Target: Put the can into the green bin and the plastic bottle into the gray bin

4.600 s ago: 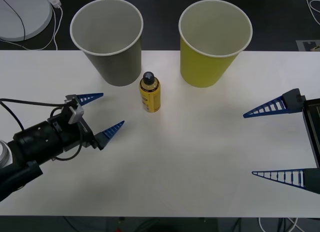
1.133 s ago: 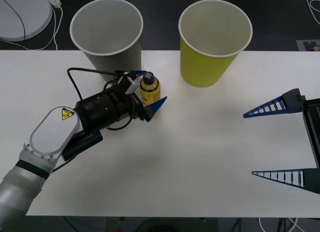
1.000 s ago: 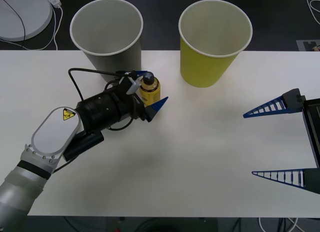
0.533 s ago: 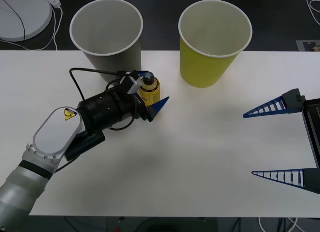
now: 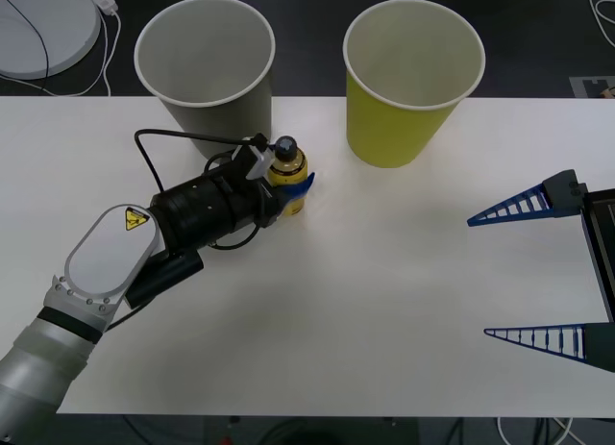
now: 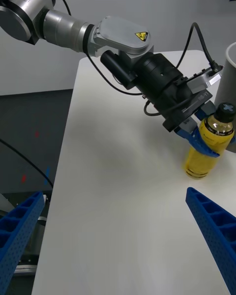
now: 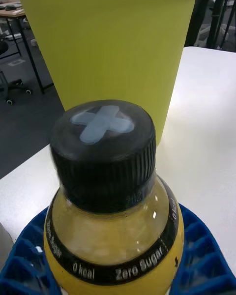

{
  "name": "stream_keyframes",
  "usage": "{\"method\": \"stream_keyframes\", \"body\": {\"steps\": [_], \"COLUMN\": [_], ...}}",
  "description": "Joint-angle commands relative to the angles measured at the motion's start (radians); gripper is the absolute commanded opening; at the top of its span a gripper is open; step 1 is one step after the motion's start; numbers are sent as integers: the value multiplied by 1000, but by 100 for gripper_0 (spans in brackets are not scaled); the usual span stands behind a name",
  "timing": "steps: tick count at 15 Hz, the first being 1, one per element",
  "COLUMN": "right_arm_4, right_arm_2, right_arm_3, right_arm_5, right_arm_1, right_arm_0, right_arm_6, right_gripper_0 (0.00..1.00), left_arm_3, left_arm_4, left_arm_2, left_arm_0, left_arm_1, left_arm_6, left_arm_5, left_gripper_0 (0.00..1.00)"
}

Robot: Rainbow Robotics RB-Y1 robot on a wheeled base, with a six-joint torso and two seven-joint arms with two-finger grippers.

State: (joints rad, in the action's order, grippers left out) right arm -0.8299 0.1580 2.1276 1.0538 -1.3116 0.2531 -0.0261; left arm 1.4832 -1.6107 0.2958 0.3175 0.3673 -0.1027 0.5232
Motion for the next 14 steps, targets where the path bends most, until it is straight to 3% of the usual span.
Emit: {"method": "stream_keyframes", "body": {"steps": [1, 14], "right_arm_4": [0, 0], "right_arm_2": [0, 0], "right_arm_3": [0, 0], "right_arm_5": [0, 0], "right_arm_1": [0, 0], "right_arm_0": [0, 0], "right_arm_6": [0, 0], "right_gripper_0": [100, 100], "left_arm_3": [0, 19], "left_arm_4": [2, 31], "left_arm_2": [-1, 0], "left_arm_0": [0, -6], "left_arm_1": [1, 47], "left_arm_6": [0, -25], "left_arm_5": [0, 1], "left_gripper_0": [0, 0]}}
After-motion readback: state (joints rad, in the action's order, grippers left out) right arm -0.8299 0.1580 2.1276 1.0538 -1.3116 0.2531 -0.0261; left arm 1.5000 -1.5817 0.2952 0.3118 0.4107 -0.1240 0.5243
